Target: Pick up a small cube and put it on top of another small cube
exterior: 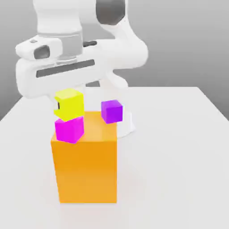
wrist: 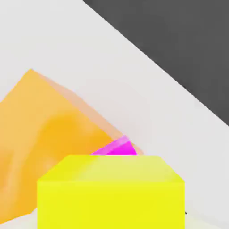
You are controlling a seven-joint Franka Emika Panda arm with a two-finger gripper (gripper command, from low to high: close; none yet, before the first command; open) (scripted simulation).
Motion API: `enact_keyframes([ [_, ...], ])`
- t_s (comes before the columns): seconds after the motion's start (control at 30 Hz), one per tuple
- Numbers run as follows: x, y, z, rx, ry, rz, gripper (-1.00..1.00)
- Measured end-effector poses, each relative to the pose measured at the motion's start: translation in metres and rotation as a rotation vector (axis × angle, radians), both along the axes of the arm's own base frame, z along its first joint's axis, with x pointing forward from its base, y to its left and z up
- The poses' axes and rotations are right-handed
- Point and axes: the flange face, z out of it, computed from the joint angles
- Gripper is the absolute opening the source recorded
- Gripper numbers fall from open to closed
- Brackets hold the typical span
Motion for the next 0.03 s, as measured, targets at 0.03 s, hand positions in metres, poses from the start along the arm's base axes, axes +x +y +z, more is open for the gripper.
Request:
enact_keyframes([
  [0.03, 0.0, 0.0, 0.0, 0.0, 0.0, 0.0, 1.0],
])
